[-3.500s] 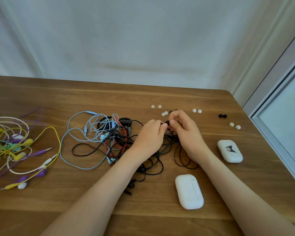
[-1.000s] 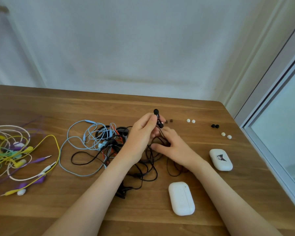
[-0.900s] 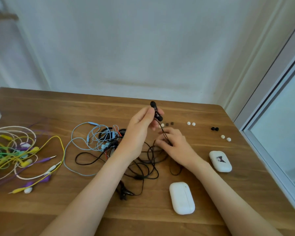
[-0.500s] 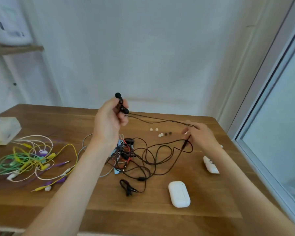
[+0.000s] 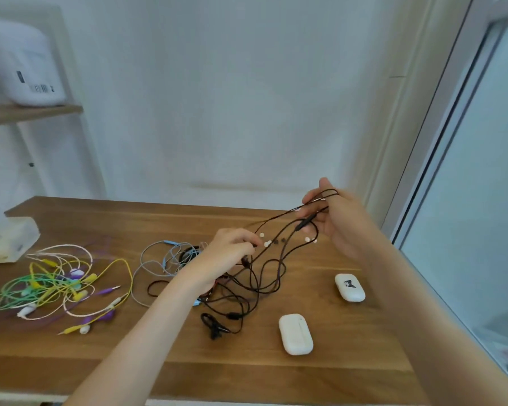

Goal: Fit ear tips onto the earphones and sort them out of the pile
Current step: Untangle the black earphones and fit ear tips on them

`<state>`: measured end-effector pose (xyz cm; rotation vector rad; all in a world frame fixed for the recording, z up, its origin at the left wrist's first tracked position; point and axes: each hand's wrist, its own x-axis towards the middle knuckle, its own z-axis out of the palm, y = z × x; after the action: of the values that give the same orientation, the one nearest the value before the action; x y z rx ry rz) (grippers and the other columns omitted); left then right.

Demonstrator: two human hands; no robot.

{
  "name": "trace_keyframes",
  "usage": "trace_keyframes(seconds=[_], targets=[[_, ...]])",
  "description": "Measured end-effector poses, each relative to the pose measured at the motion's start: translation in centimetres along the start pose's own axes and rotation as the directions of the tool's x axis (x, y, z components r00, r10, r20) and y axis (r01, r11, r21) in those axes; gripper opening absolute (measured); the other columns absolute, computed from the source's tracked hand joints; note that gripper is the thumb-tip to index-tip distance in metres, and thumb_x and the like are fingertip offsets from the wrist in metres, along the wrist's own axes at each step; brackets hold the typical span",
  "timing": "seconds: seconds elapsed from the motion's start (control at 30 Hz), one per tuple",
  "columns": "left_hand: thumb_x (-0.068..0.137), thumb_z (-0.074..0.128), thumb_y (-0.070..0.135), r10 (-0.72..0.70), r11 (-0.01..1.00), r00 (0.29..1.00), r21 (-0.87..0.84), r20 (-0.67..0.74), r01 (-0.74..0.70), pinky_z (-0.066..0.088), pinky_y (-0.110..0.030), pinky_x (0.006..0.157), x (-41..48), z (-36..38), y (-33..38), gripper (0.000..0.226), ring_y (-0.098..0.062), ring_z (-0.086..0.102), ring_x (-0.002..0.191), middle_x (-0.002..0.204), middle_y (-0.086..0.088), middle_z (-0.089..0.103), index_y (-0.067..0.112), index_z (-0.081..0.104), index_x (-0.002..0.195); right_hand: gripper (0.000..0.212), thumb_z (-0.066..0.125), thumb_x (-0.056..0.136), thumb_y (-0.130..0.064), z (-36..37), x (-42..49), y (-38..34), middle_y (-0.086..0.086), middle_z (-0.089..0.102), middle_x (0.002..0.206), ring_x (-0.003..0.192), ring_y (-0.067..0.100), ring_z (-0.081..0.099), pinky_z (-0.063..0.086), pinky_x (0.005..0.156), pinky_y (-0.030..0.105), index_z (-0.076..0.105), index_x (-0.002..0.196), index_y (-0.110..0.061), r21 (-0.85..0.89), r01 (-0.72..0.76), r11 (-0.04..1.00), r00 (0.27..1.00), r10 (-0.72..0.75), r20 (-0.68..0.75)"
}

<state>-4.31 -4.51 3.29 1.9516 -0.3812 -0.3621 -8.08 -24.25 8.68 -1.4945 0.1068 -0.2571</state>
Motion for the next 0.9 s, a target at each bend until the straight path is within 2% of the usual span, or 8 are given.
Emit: trace_keyframes(seconds=[0.1,0.17,0.27,0.37,0.47,0.57,0.73,0.9], targets=[[0.082,0.062,0.026,0.116,0.964,0.969,-0.209,-0.218,-0.162,0.035,-0.044,0.108,-0.3,-0.2,0.9,0.011,-0.018,0.046,0.123,0.129,0.003,0.050,0.030,0.065,0.091,0.041,0.042,0.102,-0.033,0.5,-0.1,-0.5,0.014,0.068,0.069,0.064,0.029,0.066,0.055,0.053,0.029,0.062,0.087,-0.001,-0.052,0.046,0.998,0.999,-0.044,0.028],[0.078,0.067,0.046,0.209,0.911,0.944,-0.300,-0.256,-0.283,0.031,-0.036,0.109,-0.6,-0.6,1.3,0.033,-0.010,0.042,0.129,0.130,0.012,0.051,0.032,0.058,0.106,0.040,0.043,0.102,-0.031,0.9,-0.2,-0.9,0.014,0.070,0.071,0.067,0.031,0.068,0.059,0.061,0.033,0.064,0.086,-0.001,-0.131,0.079,0.988,0.997,-0.077,0.017],[0.062,0.068,0.070,0.309,0.950,0.951,0.054,-0.018,-0.308,0.019,-0.030,0.111,-0.5,-0.3,1.6,0.099,-0.001,0.017,0.139,0.151,0.021,0.020,0.041,0.017,0.142,0.038,0.045,0.102,-0.025,1.9,-0.5,-1.7,0.011,0.069,0.069,0.066,0.028,0.069,0.060,0.066,0.036,0.065,0.082,-0.001,-0.190,0.138,0.972,0.990,-0.134,0.034],[0.059,0.077,0.065,0.305,0.936,0.952,0.176,0.024,-0.304,0.021,-0.033,0.113,-0.4,1.3,2.1,0.122,-0.008,0.008,0.143,0.155,0.020,0.009,0.046,-0.008,0.145,0.032,0.047,0.101,-0.019,3.5,-1.0,-2.7,0.009,0.068,0.070,0.067,0.022,0.069,0.060,0.066,0.031,0.065,0.084,-0.001,-0.175,0.199,0.964,0.975,-0.177,0.134],[0.074,0.076,0.048,0.277,0.960,0.955,0.059,-0.104,-0.272,0.035,-0.025,0.097,0.2,2.2,2.9,0.090,-0.007,0.037,0.126,0.135,0.015,0.041,0.032,0.023,0.144,0.017,0.053,0.095,-0.007,4.5,-1.0,-3.0,0.007,0.068,0.075,0.073,0.021,0.069,0.059,0.075,0.033,0.066,0.083,-0.005,-0.142,0.276,0.951,0.940,-0.236,0.247],[0.094,0.057,0.034,0.273,0.955,0.934,-0.055,-0.232,-0.293,0.043,-0.020,0.080,0.7,1.9,3.3,0.016,-0.015,0.060,0.106,0.105,0.005,0.069,0.024,0.066,0.103,0.011,0.063,0.087,-0.008,4.3,-0.8,-2.5,0.002,0.069,0.087,0.088,0.021,0.066,0.051,0.083,0.044,0.069,0.085,-0.017,-0.133,0.352,0.927,0.880,-0.278,0.386],[0.102,0.035,0.020,0.237,0.921,0.936,-0.246,-0.260,-0.301,0.050,-0.029,0.072,-0.1,0.4,3.9,0.028,-0.024,0.062,0.060,0.051,0.002,0.055,0.028,0.062,0.100,0.048,0.071,0.074,-0.022,3.6,0.1,-0.1,-0.006,0.058,0.126,0.122,0.009,0.052,0.045,0.098,0.029,0.057,0.120,-0.026,-0.050,0.348,0.936,0.837,-0.286,0.466],[0.102,0.039,0.027,0.175,0.873,0.912,-0.370,-0.371,-0.318,0.047,-0.042,0.072,-0.6,-2.8,3.6,0.037,-0.033,0.056,0.053,0.054,-0.017,0.053,0.010,0.058,0.074,0.073,0.073,0.068,-0.038,5.7,0.2,4.1,-0.014,0.050,0.128,0.119,0.001,0.051,0.043,0.094,0.018,0.038,0.132,-0.034,-0.201,0.146,0.969,0.751,0.023,0.660]])
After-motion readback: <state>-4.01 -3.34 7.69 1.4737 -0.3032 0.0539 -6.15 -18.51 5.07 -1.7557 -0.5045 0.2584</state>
